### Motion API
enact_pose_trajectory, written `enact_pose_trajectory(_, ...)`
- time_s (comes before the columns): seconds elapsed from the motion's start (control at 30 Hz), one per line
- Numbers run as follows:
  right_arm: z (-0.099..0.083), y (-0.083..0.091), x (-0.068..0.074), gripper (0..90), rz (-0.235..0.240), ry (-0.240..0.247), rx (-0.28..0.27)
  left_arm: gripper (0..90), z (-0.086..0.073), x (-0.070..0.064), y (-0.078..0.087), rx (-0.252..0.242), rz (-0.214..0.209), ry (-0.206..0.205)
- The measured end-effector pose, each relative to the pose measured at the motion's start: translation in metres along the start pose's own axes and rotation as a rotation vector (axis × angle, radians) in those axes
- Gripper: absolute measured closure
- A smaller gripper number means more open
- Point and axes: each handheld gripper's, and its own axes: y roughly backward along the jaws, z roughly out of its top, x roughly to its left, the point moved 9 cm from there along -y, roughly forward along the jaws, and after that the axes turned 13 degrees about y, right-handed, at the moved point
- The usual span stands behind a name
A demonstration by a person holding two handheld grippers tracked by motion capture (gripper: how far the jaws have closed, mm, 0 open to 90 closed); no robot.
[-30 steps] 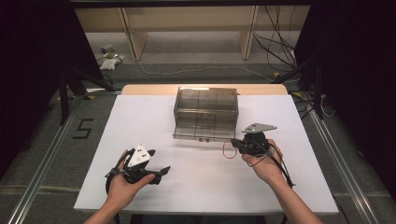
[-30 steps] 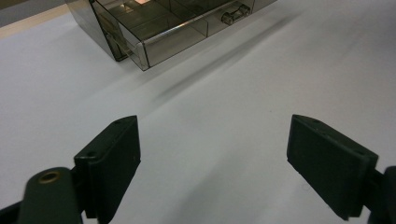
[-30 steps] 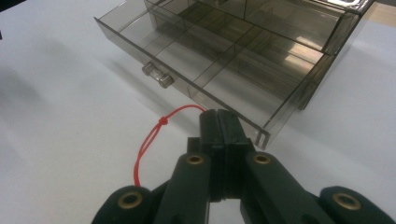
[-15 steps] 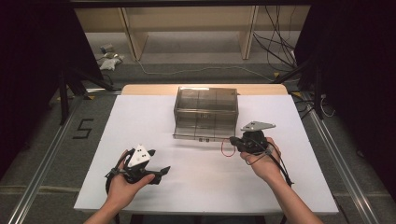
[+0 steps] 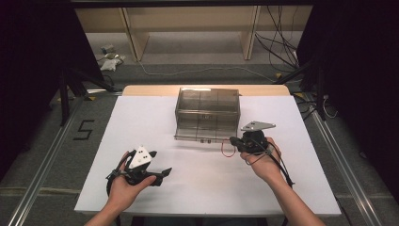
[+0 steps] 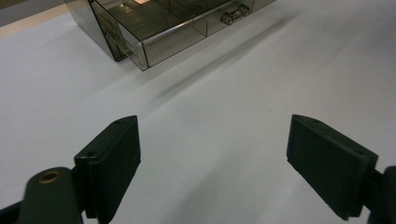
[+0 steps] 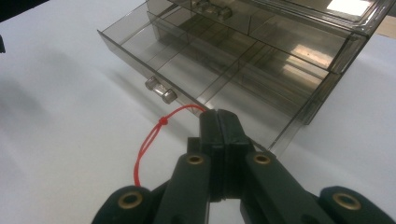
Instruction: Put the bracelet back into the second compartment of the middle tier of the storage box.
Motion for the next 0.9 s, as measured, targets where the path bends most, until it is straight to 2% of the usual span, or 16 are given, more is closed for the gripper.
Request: enact_pose_trajectory(0.9, 0.0091, -0.0085, -0.0014, 90.0, -0.001, -0.006, -0.007, 17.5, 0.0002, -0.0004, -0.0006, -0.001, 0.000, 0.000)
